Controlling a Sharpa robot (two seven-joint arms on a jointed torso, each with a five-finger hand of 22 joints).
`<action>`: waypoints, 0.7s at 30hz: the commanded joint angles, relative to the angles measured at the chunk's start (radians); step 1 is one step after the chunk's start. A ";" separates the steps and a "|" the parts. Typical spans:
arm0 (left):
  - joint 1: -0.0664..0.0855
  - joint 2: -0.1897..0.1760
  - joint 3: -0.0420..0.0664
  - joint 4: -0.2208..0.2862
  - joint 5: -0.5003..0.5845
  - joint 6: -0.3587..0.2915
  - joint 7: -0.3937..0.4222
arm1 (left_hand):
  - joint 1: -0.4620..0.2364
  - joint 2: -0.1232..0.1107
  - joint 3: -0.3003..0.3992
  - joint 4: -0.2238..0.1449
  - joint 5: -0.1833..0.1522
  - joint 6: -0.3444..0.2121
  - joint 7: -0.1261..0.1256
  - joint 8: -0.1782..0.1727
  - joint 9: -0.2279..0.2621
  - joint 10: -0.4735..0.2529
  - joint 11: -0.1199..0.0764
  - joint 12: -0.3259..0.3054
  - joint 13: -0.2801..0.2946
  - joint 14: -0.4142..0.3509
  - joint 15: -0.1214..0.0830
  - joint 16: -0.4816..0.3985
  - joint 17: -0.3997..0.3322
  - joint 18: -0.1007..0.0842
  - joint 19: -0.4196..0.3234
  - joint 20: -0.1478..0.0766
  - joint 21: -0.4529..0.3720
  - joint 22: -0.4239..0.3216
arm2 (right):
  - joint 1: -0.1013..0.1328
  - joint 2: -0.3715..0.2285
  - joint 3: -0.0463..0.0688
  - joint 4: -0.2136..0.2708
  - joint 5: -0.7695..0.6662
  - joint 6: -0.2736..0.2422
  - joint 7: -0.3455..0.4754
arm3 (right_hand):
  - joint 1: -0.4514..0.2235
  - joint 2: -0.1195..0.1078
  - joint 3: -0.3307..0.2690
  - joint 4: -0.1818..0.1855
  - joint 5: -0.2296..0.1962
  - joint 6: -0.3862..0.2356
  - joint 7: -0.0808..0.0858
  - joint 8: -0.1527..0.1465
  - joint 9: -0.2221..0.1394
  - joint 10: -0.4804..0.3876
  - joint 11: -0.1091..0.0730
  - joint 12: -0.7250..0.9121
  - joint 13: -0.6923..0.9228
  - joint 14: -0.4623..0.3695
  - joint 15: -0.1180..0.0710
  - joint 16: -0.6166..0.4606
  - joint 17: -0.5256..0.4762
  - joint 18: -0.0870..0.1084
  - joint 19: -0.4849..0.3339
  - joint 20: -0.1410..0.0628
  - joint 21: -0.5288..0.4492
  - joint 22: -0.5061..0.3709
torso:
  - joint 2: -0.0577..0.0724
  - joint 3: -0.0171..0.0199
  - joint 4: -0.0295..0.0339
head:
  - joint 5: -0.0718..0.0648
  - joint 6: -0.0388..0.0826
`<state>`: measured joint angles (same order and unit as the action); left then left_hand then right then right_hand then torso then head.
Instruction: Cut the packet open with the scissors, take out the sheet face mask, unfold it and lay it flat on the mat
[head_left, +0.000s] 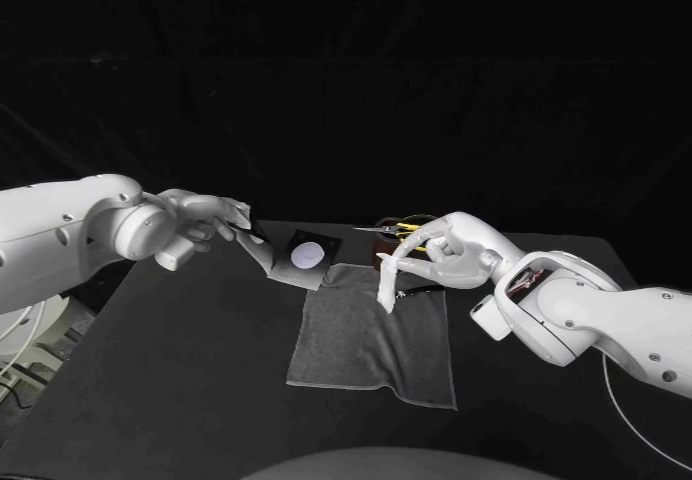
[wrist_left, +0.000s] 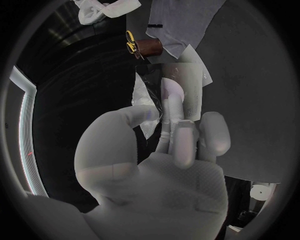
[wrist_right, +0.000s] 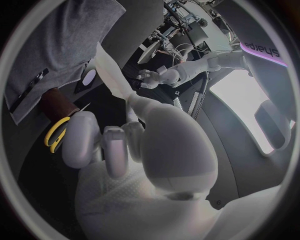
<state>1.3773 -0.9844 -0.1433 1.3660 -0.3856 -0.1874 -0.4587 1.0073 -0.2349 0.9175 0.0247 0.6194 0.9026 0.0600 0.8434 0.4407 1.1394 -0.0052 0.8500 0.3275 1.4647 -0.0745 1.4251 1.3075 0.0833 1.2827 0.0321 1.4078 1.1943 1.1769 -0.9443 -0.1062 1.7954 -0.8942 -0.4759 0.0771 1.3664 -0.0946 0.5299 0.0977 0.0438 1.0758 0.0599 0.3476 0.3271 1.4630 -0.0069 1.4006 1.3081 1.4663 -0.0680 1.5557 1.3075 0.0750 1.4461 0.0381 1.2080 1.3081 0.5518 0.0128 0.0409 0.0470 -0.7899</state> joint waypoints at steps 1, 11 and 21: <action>-0.020 0.031 -0.008 -0.034 0.043 -0.099 0.020 | -0.007 0.003 0.112 -0.113 0.003 0.006 0.000 0.001 0.035 0.016 -0.008 -0.006 -0.002 0.035 -0.003 0.002 0.002 0.011 0.003 -0.002 -0.006 0.000 | 0.000 0.006 0.000 -0.007 -0.010 0.010 0.010 | -0.001 0.008 0.003 -0.002 0.005 0.007 0.003 0.018 0.059 0.038 -0.006 -0.007 0.150 0.102 -0.004 0.007 0.252 -0.002 0.000 -0.004 -0.006 0.083 | 0.000 -0.0006 0.0014 | 0.001 -0.001; -0.070 0.108 -0.019 -0.114 0.074 -0.101 -0.051 | -0.011 0.003 0.114 -0.112 0.002 0.009 -0.001 0.000 0.035 0.021 -0.009 -0.008 -0.005 0.037 -0.004 0.005 0.009 0.009 0.010 -0.003 -0.005 0.005 | -0.001 0.022 -0.001 -0.026 -0.011 0.015 0.013 | -0.002 0.008 0.003 -0.002 0.005 0.006 0.003 0.018 0.059 0.038 -0.006 -0.007 0.150 0.102 -0.004 0.007 0.252 -0.002 0.000 -0.004 -0.006 0.083 | 0.000 -0.0001 -0.0006 | 0.007 -0.003; -0.077 0.140 -0.020 -0.174 0.052 -0.101 -0.109 | -0.017 0.002 0.117 -0.110 0.002 0.010 -0.001 0.000 0.034 0.024 -0.010 -0.009 -0.008 0.038 -0.004 0.006 0.012 0.008 0.015 -0.005 -0.004 0.009 | -0.001 0.030 -0.004 -0.041 -0.019 0.017 0.014 | -0.003 0.008 0.004 -0.003 0.005 0.005 0.003 0.019 0.060 0.037 -0.006 -0.008 0.149 0.101 -0.004 0.006 0.251 -0.001 -0.001 -0.004 -0.008 0.082 | 0.001 0.0005 -0.0017 | 0.014 -0.002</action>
<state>1.3007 -0.8496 -0.1634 1.1993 -0.3288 -0.2822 -0.5335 0.9916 -0.2400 0.9175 0.0247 0.6194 0.9045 0.0581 0.8371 0.4408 1.1461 -0.0052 0.8449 0.3208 1.4647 -0.0745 1.4250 1.3079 0.0834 1.2900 0.0250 1.4077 1.2018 1.1760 -0.9153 -0.1102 1.7569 -0.8996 -0.4659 0.0827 1.3662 -0.0949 0.5296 0.0978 0.0452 1.0763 0.0630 0.3516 0.3271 1.4628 -0.0068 1.3968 1.3076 1.4646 -0.0663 1.5597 1.3082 0.0750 1.4460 0.0381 1.2021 1.3074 0.5521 0.0127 0.0397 0.0589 -0.7923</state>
